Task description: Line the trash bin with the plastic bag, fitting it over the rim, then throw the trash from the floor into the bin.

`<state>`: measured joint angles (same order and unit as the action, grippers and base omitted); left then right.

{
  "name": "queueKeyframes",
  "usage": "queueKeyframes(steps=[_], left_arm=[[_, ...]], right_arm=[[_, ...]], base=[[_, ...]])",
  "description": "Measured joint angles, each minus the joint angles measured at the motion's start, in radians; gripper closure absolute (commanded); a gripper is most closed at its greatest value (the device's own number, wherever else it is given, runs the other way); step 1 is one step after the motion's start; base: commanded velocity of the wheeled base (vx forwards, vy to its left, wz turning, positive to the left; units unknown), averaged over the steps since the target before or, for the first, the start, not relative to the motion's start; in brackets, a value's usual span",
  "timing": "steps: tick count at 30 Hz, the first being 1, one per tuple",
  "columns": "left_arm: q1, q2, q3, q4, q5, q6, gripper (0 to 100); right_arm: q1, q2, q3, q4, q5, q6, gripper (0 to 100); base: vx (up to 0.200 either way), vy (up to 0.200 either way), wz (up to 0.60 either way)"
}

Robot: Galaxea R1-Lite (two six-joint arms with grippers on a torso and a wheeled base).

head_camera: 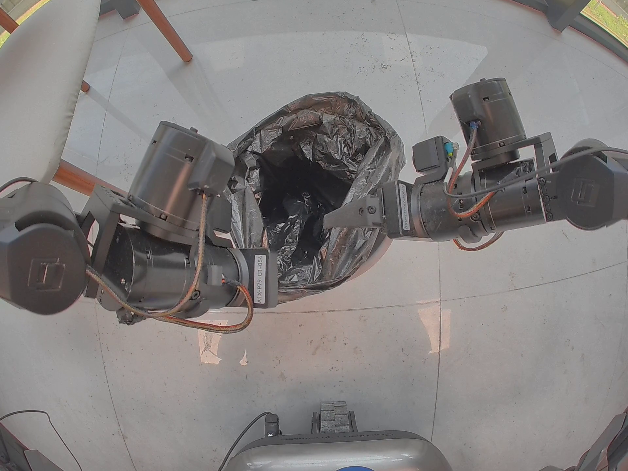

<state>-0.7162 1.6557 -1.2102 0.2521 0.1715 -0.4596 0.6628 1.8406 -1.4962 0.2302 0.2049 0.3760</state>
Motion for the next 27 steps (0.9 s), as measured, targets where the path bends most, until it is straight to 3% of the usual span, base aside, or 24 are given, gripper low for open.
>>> queueKeyframes(steps=[1, 2, 18, 27], left_arm=[[0.0, 0.0, 0.0, 0.001, 0.0, 0.0, 100], [0.0, 0.0, 0.0, 0.003, 0.0, 0.0, 100], [0.001, -0.004, 0.004, 0.003, 0.002, 0.0, 100], [0.009, -0.003, 0.008, 0.006, 0.043, 0.0, 100]], right_arm=[[0.0, 0.005, -0.005, -0.001, -0.006, 0.0, 0], [0.0, 0.011, -0.008, -0.001, -0.013, 0.0, 100], [0.0, 0.024, -0.044, 0.075, -0.023, -0.001, 100], [-0.012, -0.014, -0.031, 0.146, -0.016, -0.005, 100]], base=[[0.0, 0.0, 0.0], [0.0, 0.0, 0.0], [0.0, 0.0, 0.0], [0.0, 0.0, 0.0]])
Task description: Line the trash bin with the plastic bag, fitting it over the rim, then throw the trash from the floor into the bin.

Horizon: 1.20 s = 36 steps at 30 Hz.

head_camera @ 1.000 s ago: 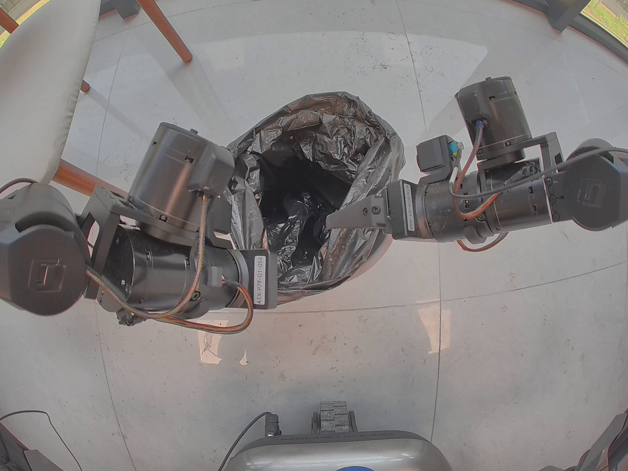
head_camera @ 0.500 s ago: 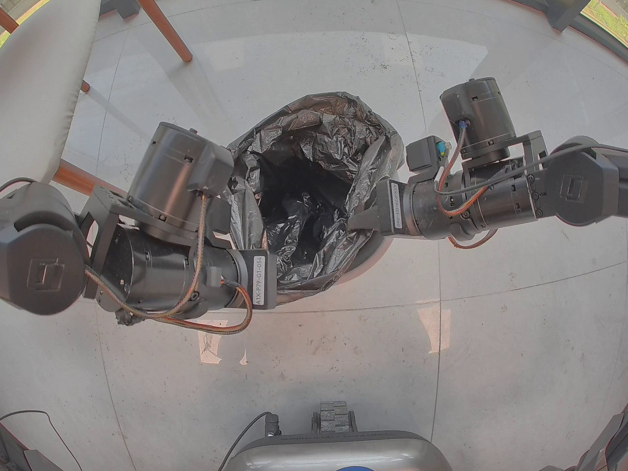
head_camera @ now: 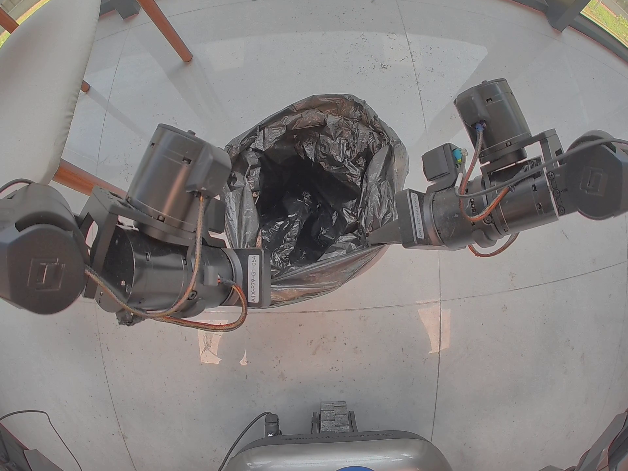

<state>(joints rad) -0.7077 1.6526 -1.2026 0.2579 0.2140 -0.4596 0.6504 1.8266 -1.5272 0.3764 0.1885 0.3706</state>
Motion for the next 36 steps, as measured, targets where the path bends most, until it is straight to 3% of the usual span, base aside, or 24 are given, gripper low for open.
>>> queueKeyframes(steps=[25, 34, 35, 36], left_arm=[[-0.007, 0.072, 0.003, -0.015, 0.002, 0.0, 100], [-0.009, 0.087, 0.003, -0.04, 0.006, 0.001, 100], [-0.009, 0.087, 0.003, -0.04, 0.009, 0.001, 100], [-0.009, 0.088, 0.003, -0.04, 0.012, 0.001, 100]], right_arm=[[-0.047, -0.027, 0.123, 0.002, -0.002, -0.067, 100], [-0.089, -0.031, 0.168, 0.003, 0.0, -0.168, 100], [-0.093, -0.033, 0.175, 0.003, 0.001, -0.177, 0], [-0.097, -0.037, 0.183, 0.003, 0.001, -0.183, 0]], base=[[0.0, 0.0, 0.0], [0.0, 0.0, 0.0], [0.0, 0.0, 0.0], [0.0, 0.0, 0.0]])
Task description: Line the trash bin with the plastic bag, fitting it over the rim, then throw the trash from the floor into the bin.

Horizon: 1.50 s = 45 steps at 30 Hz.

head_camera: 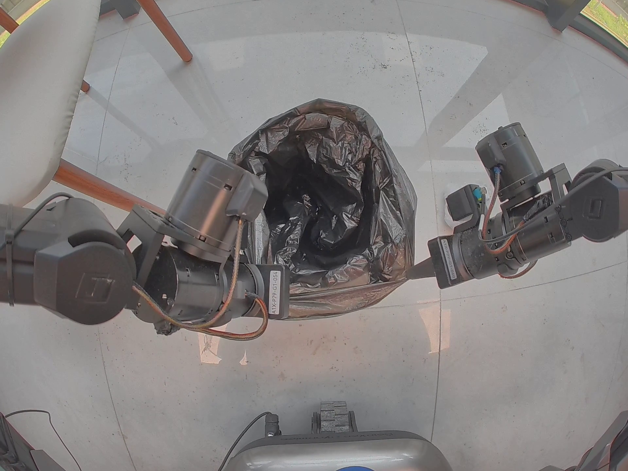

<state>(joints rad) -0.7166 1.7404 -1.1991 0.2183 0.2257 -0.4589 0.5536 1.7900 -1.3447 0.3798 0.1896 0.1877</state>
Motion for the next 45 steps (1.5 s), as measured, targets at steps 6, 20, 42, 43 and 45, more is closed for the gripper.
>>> queueKeyframes(steps=[6, 20, 42, 43, 45], left_arm=[[-0.001, -0.001, 0.002, 0.001, 0.005, -0.001, 100], [-0.001, -0.025, 0.026, 0.009, 0.027, -0.005, 0], [0.099, -0.11, -0.036, -0.074, 0.044, -0.005, 0], [0.098, -0.108, -0.036, -0.074, 0.044, -0.006, 0], [0.098, -0.105, -0.036, -0.074, 0.044, -0.006, 0]], right_arm=[[-0.007, -0.018, 0.024, -0.015, 0.0, 0.0, 0], [-0.092, -0.119, 0.051, -0.013, 0.001, 0.001, 0], [-0.147, -0.21, 0.097, -0.02, -0.002, -0.001, 0], [-0.139, -0.203, 0.081, -0.02, -0.004, -0.001, 0], [-0.114, -0.179, 0.035, -0.02, -0.007, 0.007, 0]], base=[[0.0, 0.0, 0.0], [0.0, 0.0, 0.0], [0.0, 0.0, 0.0], [0.0, 0.0, 0.0], [0.0, 0.0, 0.0]])
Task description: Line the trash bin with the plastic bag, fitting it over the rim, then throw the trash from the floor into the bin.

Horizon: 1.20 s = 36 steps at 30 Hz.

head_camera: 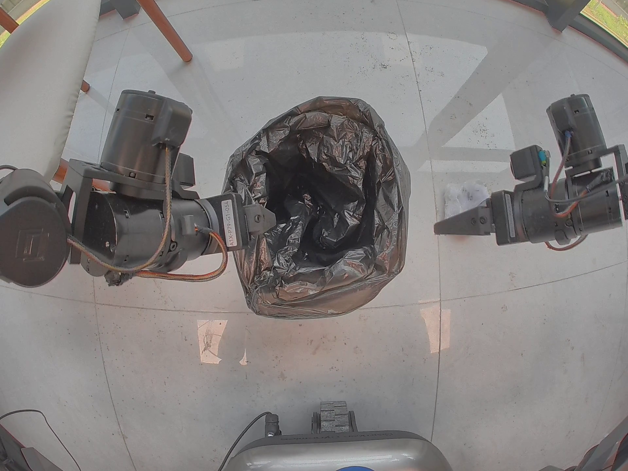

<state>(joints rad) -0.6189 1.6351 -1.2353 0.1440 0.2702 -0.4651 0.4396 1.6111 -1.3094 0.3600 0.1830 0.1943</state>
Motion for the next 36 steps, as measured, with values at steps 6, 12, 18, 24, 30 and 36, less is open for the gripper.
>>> queueKeyframes(steps=[6, 12, 18, 24, 30, 36], left_arm=[[0.0, 0.001, 0.0, 0.0, 0.001, -0.001, 0], [0.003, 0.001, 0.001, 0.0, 0.001, -0.003, 0], [0.004, 0.002, 0.0, -0.002, 0.001, -0.003, 0], [0.005, 0.002, -0.001, -0.002, 0.0, -0.003, 0], [0.006, 0.002, 0.0, -0.002, 0.0, -0.004, 0], [0.006, 0.002, 0.0, -0.002, -0.001, -0.003, 0]], right_arm=[[0.077, 0.082, -0.089, 0.001, -0.028, 0.061, 0], [0.12, 0.158, -0.175, 0.003, -0.042, 0.091, 0], [0.143, 0.223, -0.237, 0.007, -0.045, 0.093, 0], [0.15, 0.263, -0.263, 0.007, -0.055, 0.092, 100], [0.151, 0.276, -0.288, 0.037, -0.064, 0.089, 100], [0.157, 0.269, -0.31, 0.079, -0.064, 0.085, 100]], base=[[0.0, 0.0, 0.0], [0.0, 0.0, 0.0], [0.0, 0.0, 0.0], [0.0, 0.0, 0.0], [0.0, 0.0, 0.0], [0.0, 0.0, 0.0]])
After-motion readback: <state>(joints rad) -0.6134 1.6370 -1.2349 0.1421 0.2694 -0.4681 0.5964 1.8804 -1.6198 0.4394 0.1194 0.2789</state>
